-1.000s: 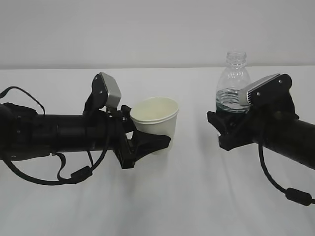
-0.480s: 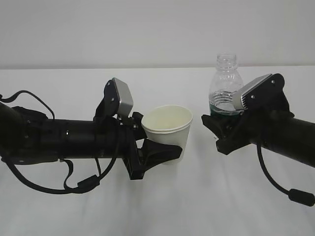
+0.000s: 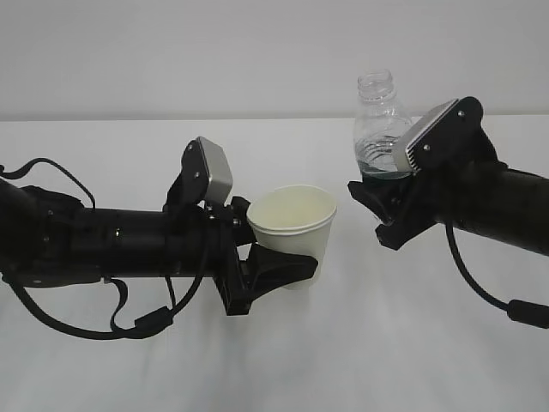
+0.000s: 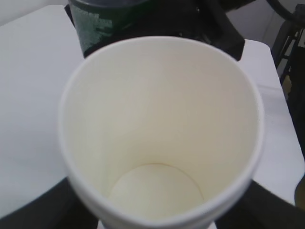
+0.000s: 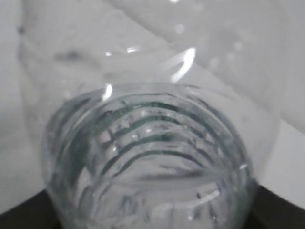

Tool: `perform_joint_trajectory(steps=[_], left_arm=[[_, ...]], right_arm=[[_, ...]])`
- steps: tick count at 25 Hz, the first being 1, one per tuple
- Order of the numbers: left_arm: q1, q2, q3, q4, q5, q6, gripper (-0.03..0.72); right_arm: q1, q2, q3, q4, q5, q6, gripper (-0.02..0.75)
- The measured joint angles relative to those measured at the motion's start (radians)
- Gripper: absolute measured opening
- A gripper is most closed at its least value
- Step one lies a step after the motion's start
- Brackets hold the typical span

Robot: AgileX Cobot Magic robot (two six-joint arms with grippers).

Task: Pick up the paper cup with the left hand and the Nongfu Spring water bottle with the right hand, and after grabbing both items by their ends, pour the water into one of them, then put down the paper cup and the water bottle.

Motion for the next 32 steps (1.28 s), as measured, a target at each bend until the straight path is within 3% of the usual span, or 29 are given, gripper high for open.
perform_joint_trajectory(steps=[11,32], left_arm=[[0.0,0.0,0.0,0.009,0.0,0.0,0.455],[-0.001,0.0,0.0,0.019,0.01,0.023,0.455]], right_arm=[[0.0,-0.029,-0.057,-0.079,0.123,-0.094,0.462],[0.0,-0.034,-0.071,-0.09,0.156,-0.352,0.461]])
